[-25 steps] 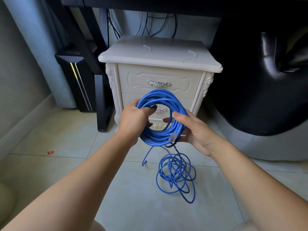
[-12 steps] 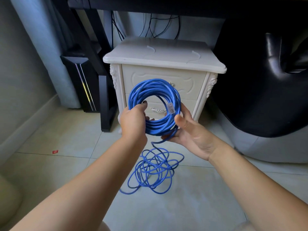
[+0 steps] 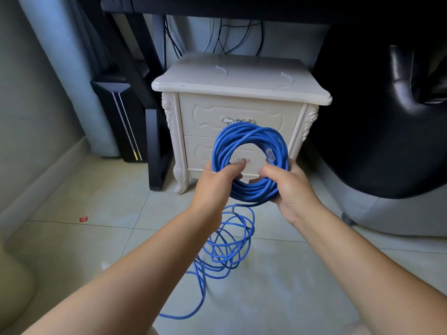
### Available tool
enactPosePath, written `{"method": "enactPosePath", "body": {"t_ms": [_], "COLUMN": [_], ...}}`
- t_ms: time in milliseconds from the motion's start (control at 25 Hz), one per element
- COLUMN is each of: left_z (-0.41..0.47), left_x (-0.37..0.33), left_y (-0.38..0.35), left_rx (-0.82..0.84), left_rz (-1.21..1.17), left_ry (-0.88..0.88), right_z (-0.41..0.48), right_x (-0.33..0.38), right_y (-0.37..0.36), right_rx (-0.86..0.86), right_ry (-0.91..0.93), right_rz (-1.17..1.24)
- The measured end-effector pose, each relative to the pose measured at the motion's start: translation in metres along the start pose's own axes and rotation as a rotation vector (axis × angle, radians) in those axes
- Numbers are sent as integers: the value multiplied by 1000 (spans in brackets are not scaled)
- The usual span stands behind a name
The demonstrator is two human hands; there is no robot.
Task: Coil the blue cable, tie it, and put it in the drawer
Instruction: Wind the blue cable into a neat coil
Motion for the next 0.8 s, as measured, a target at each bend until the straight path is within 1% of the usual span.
{"method": "enactPosePath", "body": {"t_ms": [80, 120, 160, 200, 240, 320, 360, 440, 520, 600, 640, 720, 800], "left_z": [1, 2, 3, 2, 2, -5, -8, -10, -7, -1, 3, 4, 3], "left_x": [-2, -4, -9, -15, -21, -29, -28, -19, -11, -10, -12, -18, -24], "left_y": [0, 0, 1, 1, 0, -8, -14, -20, -23, -20, -19, -18, -17], "left_rx": [105, 147, 174, 194, 214, 290, 335, 392, 396, 357, 315, 242, 200], "left_rz": [42, 38, 34, 69, 180, 551, 725, 942, 1022, 1038, 1054, 1094, 1091], "left_ry": [75, 79, 39, -44, -167, -452, -565, -691, -735, -674, -645, -646, -662], "right_z": [3, 4, 5, 6, 8, 6, 3, -6, -17, -23, -24, -24, -23], "right_x": [6, 8, 10, 10, 10, 12, 13, 14, 15, 18, 19, 21, 22], "right_y": [8, 12, 16, 20, 23, 23, 19, 6, -9, -16, -17, -17, -18], "right_rx": [-59, -85, -110, -136, -157, -160, -130, -27, 88, 113, 99, 86, 97], "right_ry": [48, 79, 108, 130, 148, 201, 241, 327, 417, 487, 501, 492, 462], "right_rz": [-101, -175, -246, -314, -389, -602, -742, -1007, -1142, -1194, -1202, -1187, -1101]}}
Point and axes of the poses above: each hand's wrist, its own z-axis towards the middle knuckle, its own y-axis out of the back of the hand, x = y × z, the point moved 5 cm from there along z, towards the middle knuckle, and after that the axes turned 5 degrees about -z, right-handed, at the moved point
